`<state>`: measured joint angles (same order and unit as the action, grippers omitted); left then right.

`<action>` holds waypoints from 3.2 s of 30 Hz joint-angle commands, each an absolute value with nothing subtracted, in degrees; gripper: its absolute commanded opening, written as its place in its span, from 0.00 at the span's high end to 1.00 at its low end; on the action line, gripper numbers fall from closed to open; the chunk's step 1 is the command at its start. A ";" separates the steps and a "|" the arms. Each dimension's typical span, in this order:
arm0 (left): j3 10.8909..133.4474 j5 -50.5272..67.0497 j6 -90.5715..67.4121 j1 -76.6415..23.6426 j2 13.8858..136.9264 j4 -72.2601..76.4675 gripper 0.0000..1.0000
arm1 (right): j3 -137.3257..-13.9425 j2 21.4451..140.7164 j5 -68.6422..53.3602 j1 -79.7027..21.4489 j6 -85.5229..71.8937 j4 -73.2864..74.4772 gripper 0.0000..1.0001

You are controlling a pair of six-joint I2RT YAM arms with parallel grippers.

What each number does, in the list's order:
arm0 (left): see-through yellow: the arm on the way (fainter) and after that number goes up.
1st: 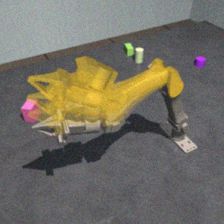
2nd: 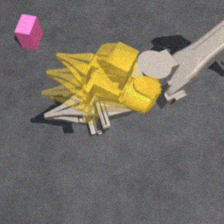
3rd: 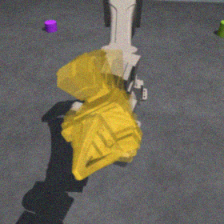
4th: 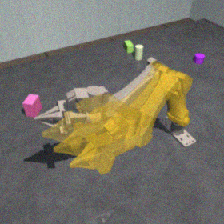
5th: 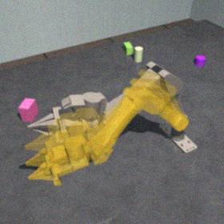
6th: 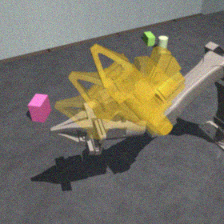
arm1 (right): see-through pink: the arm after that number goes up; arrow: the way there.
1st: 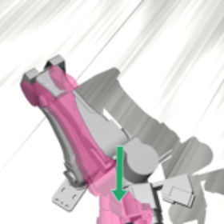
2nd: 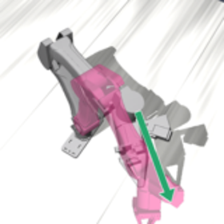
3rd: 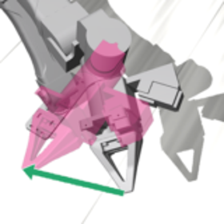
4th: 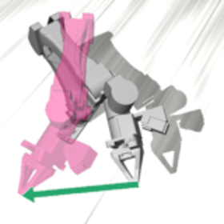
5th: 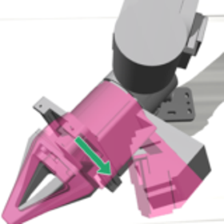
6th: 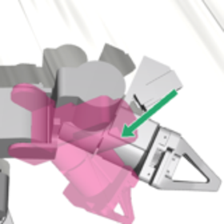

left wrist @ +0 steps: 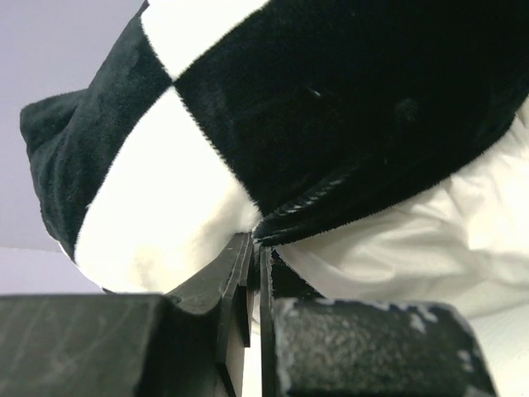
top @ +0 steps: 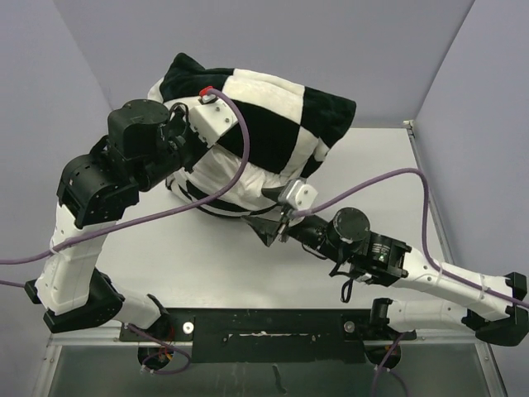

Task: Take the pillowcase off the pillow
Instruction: Remove the pillow from the pillowcase.

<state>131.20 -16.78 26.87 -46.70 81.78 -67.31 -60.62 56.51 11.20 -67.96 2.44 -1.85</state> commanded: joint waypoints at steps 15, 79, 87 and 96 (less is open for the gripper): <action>134.31 -16.94 24.25 -46.83 81.23 -59.85 1.00 | -77.82 64.87 16.42 -79.83 32.57 -0.52 0.33; 136.64 -20.69 21.76 -46.84 83.20 -62.32 1.00 | -84.57 79.72 5.90 -70.37 34.32 -10.98 0.38; 138.82 -20.50 21.40 -46.84 84.06 -63.60 1.00 | -86.43 82.02 7.25 -69.63 34.80 -11.12 0.37; 139.00 -19.79 21.46 -46.89 83.07 -64.60 1.00 | -88.07 85.12 8.78 -64.24 34.15 -10.86 0.37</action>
<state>135.68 -19.46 22.46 -46.57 84.40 -71.83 -85.08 84.44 6.87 -66.30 34.52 -9.37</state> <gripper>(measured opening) 0.024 0.627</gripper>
